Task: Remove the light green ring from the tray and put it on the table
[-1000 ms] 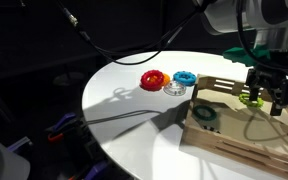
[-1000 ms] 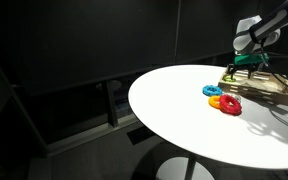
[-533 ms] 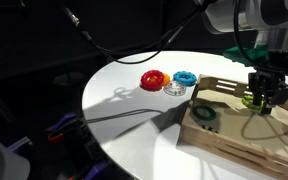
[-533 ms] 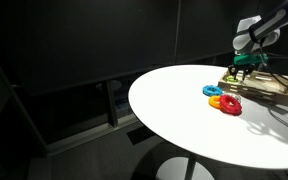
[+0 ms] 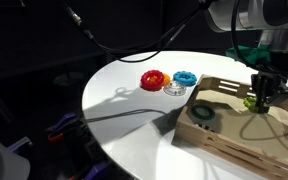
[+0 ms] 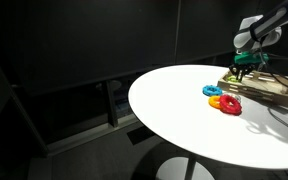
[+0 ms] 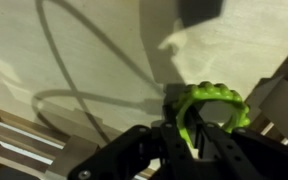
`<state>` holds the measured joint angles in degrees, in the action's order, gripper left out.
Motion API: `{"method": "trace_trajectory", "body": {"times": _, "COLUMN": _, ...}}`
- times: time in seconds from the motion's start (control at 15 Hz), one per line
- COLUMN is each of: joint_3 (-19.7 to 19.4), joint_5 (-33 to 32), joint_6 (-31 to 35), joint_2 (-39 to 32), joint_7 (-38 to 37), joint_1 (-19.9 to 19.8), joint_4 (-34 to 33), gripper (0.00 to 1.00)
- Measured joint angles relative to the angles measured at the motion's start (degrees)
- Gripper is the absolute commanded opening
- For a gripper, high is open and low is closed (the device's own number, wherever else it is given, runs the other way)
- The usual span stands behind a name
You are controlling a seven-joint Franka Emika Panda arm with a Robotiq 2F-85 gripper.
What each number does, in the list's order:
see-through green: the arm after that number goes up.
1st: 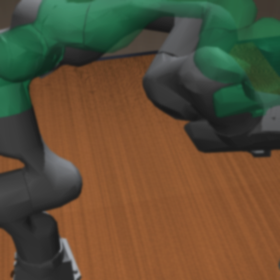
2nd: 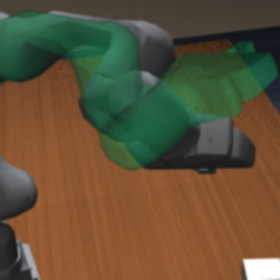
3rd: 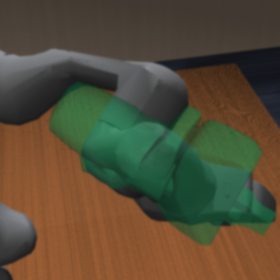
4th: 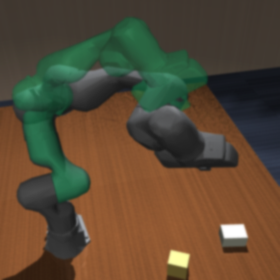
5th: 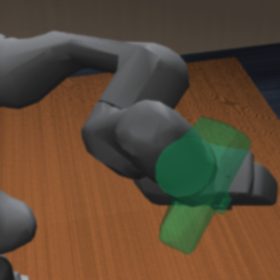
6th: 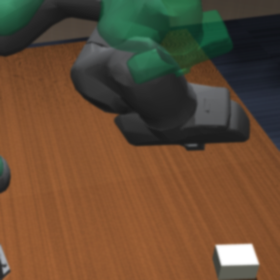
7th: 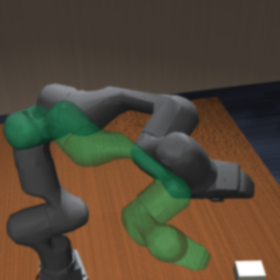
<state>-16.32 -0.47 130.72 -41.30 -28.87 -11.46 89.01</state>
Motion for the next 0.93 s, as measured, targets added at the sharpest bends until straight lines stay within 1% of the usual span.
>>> {"method": "trace_trajectory", "body": {"times": 0.4, "joint_3": -0.2, "joint_5": 0.0, "joint_6": 0.0, "joint_2": 1.8, "joint_7": 0.3, "joint_1": -0.3, "joint_4": 1.6, "gripper": 0.06}}
{"method": "trace_trajectory", "body": {"times": 0.93, "joint_3": 0.6, "joint_5": 0.0, "joint_6": 0.0, "joint_2": 10.1, "joint_7": 6.9, "joint_1": -0.2, "joint_4": 8.3, "gripper": 0.06}}
